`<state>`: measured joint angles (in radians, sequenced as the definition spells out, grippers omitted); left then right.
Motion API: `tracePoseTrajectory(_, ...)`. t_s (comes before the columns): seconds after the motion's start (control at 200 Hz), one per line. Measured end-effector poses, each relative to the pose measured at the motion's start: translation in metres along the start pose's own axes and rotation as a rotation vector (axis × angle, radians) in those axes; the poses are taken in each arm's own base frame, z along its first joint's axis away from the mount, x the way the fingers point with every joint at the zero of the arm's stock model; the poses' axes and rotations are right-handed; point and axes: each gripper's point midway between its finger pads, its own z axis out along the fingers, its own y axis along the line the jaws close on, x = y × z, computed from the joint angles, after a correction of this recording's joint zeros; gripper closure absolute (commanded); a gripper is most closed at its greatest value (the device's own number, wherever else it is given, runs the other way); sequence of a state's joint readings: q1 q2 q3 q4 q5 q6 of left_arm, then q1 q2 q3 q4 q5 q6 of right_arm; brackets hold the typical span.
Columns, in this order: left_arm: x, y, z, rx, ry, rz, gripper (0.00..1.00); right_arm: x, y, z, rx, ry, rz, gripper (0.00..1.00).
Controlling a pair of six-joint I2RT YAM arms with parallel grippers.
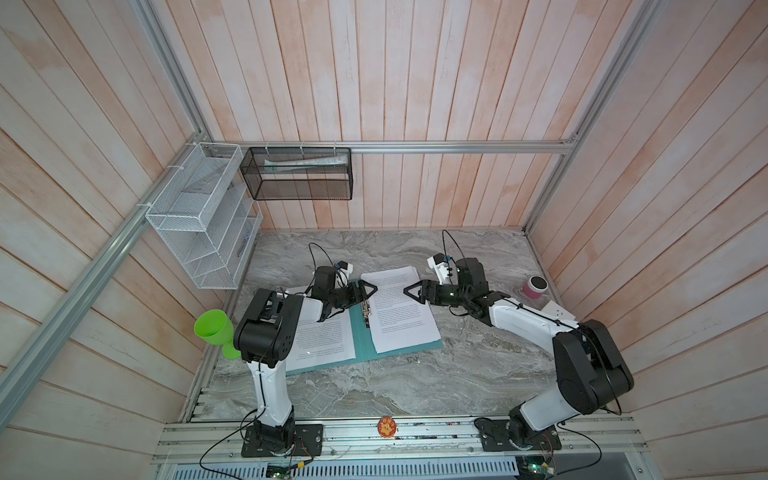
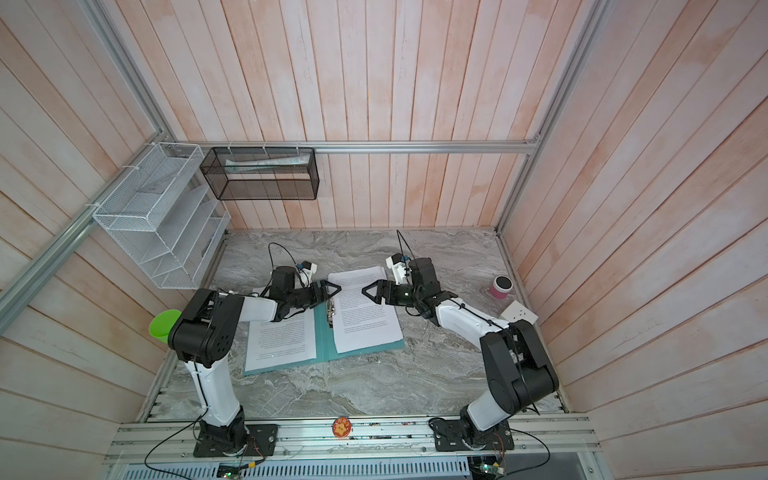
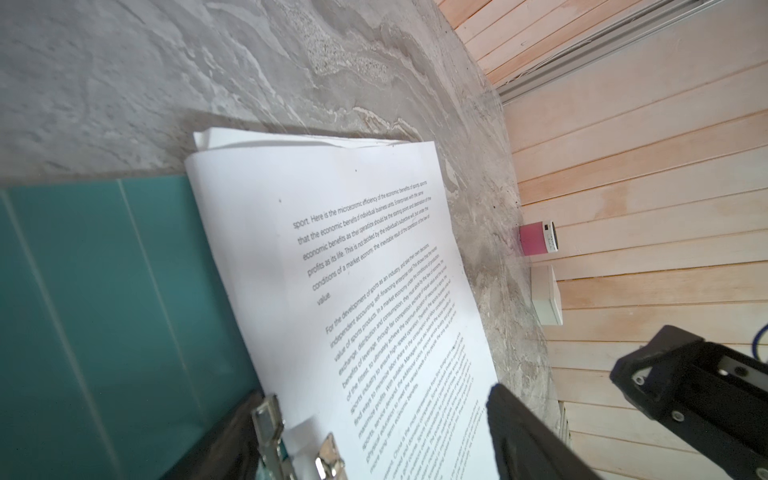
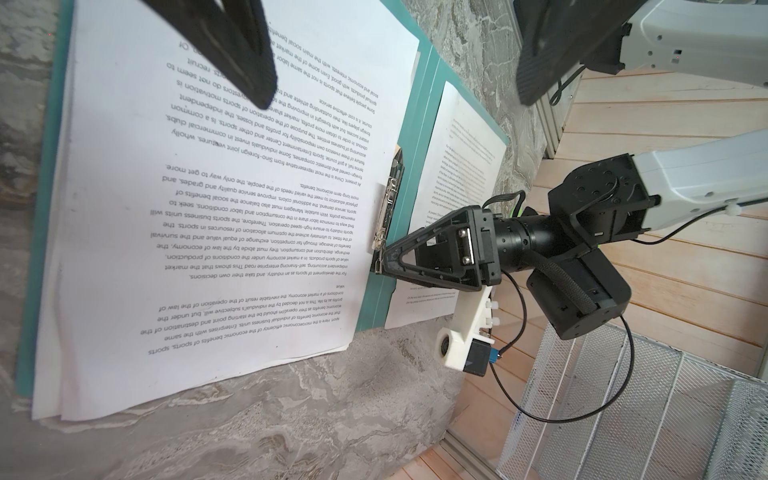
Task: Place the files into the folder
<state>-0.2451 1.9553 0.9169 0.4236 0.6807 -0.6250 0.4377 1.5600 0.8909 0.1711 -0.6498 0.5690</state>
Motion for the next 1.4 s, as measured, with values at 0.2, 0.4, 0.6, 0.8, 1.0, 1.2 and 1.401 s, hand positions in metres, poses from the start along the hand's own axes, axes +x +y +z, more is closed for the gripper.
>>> tracePoseTrajectory(0.2, -0.002, -0.007, -0.003, 0.008, -0.007, 0.011, 0.15, 0.000, 0.000, 0.000, 0.000, 0.000, 0.000, 0.12)
tracePoseTrajectory(0.4, -0.005, -0.013, -0.006, 0.016, -0.014, 0.021, 0.16, 0.002, -0.002, 0.001, 0.005, 0.007, 0.006, 0.12)
tracePoseTrajectory(0.6, -0.004, -0.021, -0.009, 0.020, -0.013, 0.026, 0.16, 0.004, -0.004, 0.002, 0.010, 0.015, 0.014, 0.12)
tracePoseTrajectory(0.8, -0.005, -0.035, -0.015, 0.036, -0.017, 0.046, 0.16, 0.005, -0.006, 0.003, 0.012, 0.019, 0.017, 0.12)
tracePoseTrajectory(1.0, 0.000, -0.051, -0.019, 0.046, -0.006, 0.068, 0.16, 0.005, -0.006, 0.003, 0.013, 0.020, 0.017, 0.12)
tracePoseTrajectory(1.2, 0.011, -0.061, -0.025, 0.053, 0.009, 0.079, 0.16, 0.006, -0.006, 0.003, 0.014, 0.022, 0.019, 0.13)
tracePoseTrajectory(1.401, 0.033, -0.073, -0.037, 0.062, 0.031, 0.091, 0.16, 0.009, -0.010, 0.005, 0.024, 0.030, 0.035, 0.23)
